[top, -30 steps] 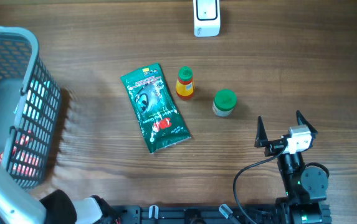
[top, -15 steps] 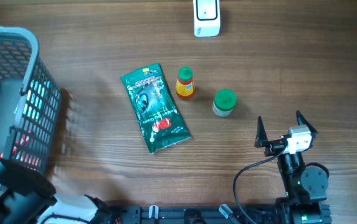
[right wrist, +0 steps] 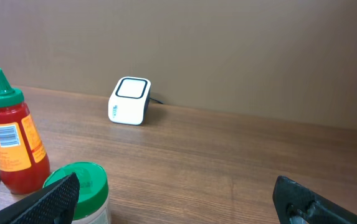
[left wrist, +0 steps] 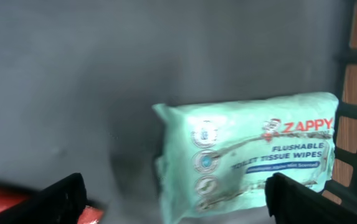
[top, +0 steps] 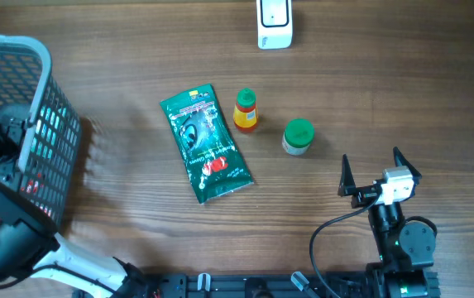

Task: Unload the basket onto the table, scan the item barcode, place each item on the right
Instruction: 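Reach into the basket and grasp the pale green wipes pack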

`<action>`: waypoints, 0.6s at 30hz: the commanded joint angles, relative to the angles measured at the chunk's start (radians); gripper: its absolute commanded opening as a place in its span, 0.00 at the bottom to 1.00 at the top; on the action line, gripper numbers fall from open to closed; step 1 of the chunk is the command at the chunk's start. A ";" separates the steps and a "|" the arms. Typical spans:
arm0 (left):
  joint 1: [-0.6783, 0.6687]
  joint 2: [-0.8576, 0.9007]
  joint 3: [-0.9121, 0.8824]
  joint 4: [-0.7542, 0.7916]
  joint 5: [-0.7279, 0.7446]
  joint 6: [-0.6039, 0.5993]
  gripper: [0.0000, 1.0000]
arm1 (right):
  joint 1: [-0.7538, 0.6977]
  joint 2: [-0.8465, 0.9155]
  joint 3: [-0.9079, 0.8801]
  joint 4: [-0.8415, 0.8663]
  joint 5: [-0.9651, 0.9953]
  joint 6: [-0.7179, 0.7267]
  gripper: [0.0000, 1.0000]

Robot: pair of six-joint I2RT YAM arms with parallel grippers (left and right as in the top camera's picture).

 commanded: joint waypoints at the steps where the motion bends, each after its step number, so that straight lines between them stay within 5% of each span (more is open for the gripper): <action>1: -0.045 0.050 -0.004 0.008 0.007 0.017 0.75 | 0.003 -0.005 -0.001 0.002 -0.013 -0.009 1.00; 5: -0.061 0.075 -0.006 -0.026 -0.082 0.017 0.36 | 0.003 -0.005 -0.001 0.002 -0.013 -0.009 1.00; 8: -0.057 0.075 -0.018 -0.055 -0.155 0.017 0.27 | 0.003 -0.005 -0.001 0.002 -0.013 -0.009 1.00; 10: -0.050 0.075 -0.019 -0.079 -0.180 0.018 0.06 | 0.003 -0.005 -0.001 0.002 -0.013 -0.009 1.00; 18: -0.034 -0.026 -0.005 -0.118 -0.180 0.057 0.04 | 0.003 -0.005 -0.001 0.002 -0.013 -0.009 1.00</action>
